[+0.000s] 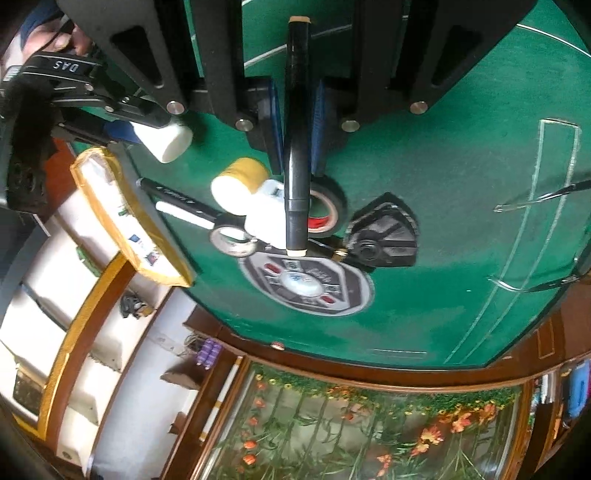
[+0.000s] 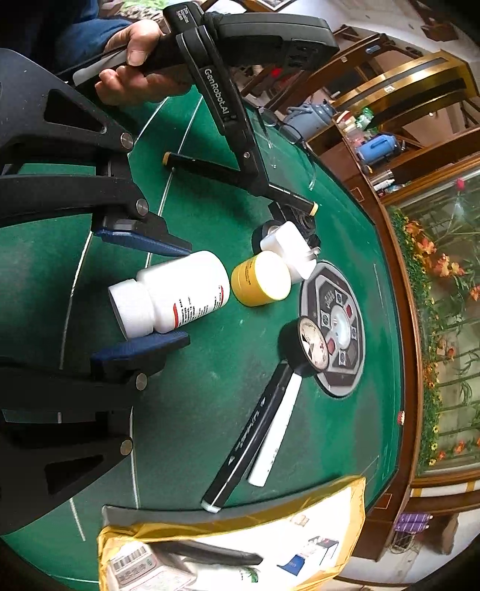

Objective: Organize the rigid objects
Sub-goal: 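Lift the marker and bottle and carry both toward the tray, then lower the marker and bottle into the tray and open both tools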

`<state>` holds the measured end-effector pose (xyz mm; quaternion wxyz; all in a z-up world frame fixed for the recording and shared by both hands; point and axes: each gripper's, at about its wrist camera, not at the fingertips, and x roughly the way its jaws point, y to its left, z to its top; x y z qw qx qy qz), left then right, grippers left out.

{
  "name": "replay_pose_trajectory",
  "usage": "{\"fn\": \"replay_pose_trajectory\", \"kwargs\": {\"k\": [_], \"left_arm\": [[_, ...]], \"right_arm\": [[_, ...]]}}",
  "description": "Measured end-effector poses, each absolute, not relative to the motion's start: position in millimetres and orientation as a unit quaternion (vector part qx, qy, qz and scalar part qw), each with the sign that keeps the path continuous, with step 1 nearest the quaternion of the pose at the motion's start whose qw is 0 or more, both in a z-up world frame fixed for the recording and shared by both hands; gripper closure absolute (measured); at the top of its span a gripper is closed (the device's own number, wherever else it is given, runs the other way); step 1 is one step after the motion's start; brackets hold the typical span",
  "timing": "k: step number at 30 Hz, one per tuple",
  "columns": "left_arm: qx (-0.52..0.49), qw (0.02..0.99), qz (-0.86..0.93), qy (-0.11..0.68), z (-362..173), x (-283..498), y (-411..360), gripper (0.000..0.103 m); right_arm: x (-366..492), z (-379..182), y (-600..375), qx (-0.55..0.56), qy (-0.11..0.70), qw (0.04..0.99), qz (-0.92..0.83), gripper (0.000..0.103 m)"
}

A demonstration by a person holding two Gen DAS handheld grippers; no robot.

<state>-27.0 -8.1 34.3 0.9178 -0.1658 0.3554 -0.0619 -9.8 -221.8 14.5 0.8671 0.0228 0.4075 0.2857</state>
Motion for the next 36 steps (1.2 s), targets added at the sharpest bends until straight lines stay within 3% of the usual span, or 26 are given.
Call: {"fn": "replay_pose_trajectory", "kwargs": {"k": [15,26,36], "left_arm": [[-0.17,0.904,-0.165,0.356,61,-3,-89,0.089],[-0.194,0.871,-0.26,0.37,91,48,-161,0.089],[-0.185,0.856,-0.264,0.405,83,105,-217,0.089]], "right_arm": [[-20,34,-282,0.089,0.372,0.887,0.26,0.061],[-22,61,-385,0.158,0.323,0.916,0.176,0.061],[20,70,-456,0.186,0.322,0.924,0.087,0.062]]}}
